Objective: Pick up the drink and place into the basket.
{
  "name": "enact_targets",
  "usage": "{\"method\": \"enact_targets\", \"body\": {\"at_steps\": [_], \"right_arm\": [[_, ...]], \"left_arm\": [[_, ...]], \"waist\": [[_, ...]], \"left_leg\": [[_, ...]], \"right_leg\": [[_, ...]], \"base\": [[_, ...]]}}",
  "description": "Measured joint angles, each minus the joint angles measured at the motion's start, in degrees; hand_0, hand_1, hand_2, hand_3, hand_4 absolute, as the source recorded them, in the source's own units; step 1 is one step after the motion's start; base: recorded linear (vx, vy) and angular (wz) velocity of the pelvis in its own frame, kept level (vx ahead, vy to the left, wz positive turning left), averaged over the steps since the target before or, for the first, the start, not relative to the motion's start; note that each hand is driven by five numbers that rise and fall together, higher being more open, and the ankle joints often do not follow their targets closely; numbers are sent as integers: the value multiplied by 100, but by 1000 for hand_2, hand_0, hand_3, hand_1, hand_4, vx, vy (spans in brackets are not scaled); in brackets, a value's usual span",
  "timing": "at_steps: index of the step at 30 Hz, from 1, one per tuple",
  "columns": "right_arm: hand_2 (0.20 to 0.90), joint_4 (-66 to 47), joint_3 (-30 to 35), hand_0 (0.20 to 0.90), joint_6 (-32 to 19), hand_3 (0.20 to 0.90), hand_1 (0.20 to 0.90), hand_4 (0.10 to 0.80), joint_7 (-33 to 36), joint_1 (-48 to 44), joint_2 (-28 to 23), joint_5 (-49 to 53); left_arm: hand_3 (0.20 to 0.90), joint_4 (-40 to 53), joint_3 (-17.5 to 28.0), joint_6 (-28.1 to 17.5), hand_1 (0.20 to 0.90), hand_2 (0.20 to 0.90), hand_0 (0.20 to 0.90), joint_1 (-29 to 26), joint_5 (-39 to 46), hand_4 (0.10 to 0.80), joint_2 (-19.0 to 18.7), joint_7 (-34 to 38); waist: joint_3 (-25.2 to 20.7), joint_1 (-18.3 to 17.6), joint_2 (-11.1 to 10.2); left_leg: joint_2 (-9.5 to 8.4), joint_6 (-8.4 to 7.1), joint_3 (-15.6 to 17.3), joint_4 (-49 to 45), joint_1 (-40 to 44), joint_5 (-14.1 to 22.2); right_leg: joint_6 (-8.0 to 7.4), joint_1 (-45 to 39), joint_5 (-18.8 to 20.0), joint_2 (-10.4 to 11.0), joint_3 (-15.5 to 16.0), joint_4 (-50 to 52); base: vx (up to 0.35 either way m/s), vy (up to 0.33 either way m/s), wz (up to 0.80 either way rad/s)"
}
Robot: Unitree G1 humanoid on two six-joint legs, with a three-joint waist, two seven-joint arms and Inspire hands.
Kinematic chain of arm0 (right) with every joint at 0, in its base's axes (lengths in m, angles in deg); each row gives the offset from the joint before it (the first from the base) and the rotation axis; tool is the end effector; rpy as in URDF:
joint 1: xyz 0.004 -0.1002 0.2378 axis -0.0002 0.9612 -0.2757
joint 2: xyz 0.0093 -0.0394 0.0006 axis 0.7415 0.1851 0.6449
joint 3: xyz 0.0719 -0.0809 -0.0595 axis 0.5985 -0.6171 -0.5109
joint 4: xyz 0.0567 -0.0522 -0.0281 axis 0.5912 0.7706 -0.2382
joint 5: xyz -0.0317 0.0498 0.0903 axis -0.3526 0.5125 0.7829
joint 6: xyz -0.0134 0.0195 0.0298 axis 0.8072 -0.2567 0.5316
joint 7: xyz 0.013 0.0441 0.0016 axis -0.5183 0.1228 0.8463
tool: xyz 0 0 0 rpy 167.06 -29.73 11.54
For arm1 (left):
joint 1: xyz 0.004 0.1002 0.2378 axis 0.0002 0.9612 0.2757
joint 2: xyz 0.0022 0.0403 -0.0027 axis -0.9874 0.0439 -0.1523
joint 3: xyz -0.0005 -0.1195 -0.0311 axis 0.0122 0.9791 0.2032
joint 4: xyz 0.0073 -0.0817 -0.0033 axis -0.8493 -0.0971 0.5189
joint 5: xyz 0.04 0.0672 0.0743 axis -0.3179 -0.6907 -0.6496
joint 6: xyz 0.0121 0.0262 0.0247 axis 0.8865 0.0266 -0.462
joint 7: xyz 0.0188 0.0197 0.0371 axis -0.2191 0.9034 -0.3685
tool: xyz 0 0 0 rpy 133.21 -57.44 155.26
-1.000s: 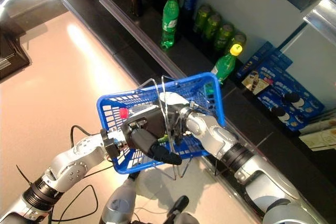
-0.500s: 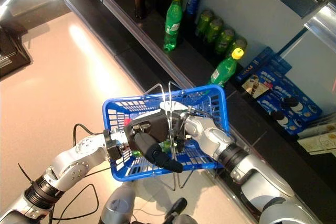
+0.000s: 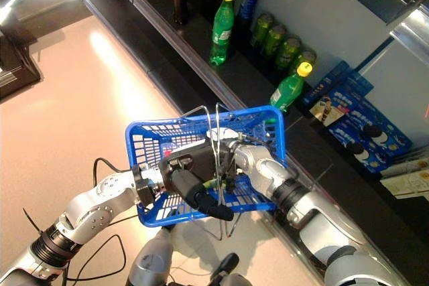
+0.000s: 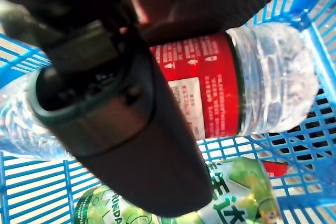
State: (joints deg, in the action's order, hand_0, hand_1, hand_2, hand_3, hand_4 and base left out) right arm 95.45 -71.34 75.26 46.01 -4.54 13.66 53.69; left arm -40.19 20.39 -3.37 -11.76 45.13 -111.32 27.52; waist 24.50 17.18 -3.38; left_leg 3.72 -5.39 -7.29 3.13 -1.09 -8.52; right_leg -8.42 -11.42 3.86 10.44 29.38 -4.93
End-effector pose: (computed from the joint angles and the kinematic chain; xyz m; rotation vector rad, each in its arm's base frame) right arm 0.3381 -0.1332 0.1010 -1.4581 0.0871 0.6612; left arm 0.2428 0.1323 0.1084 -0.1878 0.0428 -1.1901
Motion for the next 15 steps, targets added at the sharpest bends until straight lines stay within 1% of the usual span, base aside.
{"method": "enact_targets", "body": {"at_steps": [9,11,15], "right_arm": [[300,145,-22,300,5,200,300,100,-228,-34,144,-13],[300,296,-22,300,-6,200,300,100,-241,-50,250,-30],[300,392,-64,300,-5,200,300,100,-320,-49,273,-72]], "left_arm": [[200,0,-2,15,300,300,300,-5,-2,100,103,-76],[200,0,-52,147,300,300,300,-126,-4,100,103,-122],[200,0,-208,188,300,300,300,-268,-4,100,104,-130]], "waist": [[0,16,0],[0,40,0],[0,130,0]], "left_leg": [[-7,0,-31,-17,2,0],[-9,0,-49,-21,4,0],[-13,0,-51,-21,4,0]], "right_leg": [[-2,-28,-2,-1,29,0],[-2,-42,-2,-4,44,0],[-4,-42,-4,-1,44,0]], "base": [[0,0,0],[0,0,0],[0,0,0]]}}
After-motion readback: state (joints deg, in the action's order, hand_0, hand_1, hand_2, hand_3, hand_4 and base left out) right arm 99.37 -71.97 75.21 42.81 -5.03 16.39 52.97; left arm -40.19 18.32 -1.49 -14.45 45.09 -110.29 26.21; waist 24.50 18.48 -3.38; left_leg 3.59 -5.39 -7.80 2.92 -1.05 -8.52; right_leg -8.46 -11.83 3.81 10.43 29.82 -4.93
